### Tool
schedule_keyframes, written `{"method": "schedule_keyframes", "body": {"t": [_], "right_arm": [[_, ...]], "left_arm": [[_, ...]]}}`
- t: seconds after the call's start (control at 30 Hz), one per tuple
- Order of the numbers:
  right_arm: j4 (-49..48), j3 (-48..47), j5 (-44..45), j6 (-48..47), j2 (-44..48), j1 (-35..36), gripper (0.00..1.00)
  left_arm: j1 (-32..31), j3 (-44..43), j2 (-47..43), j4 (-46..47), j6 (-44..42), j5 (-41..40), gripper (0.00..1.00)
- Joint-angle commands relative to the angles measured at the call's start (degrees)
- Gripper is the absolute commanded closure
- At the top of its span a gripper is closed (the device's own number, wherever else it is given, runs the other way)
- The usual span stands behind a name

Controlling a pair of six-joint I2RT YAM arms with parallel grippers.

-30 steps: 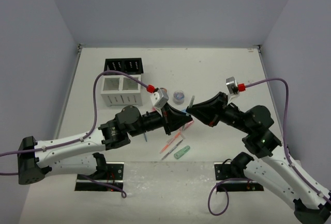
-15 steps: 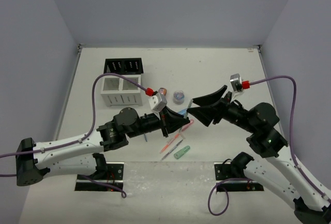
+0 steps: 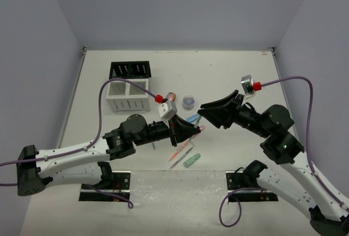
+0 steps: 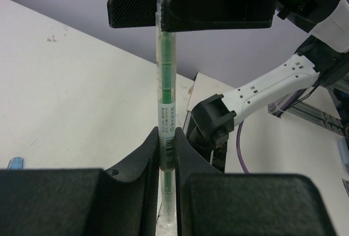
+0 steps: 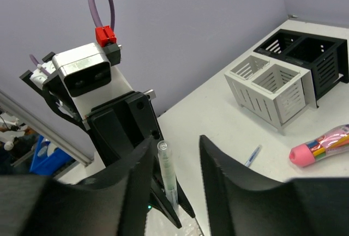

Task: Sort the stationery into containers
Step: Close the pen cap on the pen.

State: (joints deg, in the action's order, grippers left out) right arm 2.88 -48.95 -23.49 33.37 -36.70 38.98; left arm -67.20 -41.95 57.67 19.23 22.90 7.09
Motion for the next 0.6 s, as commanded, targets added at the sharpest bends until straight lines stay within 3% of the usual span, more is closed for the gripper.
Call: {"method": "schedule_keyframes", "body": {"t": [0.0,0.2,0.57], "right_arm": [[-0.19,-1.87,0.07,-0.50,-0.57,0.22,0.66],[-1.09,-0.90,-0.76,-0.15,-0.39,0.22,1.00],[-4.97,5.54,-3.01,1.50,0.18,0.22,1.00]], "left_arm": [[0.05,0.08,-1.02,3.06,-1.71,0.47,1.00],[0.09,-0.26,-1.02,2.62,-1.63,-0.89,1.00],[0.42,-3.76,-0.10,4.69,-6.91,-3.17,1.00]]}}
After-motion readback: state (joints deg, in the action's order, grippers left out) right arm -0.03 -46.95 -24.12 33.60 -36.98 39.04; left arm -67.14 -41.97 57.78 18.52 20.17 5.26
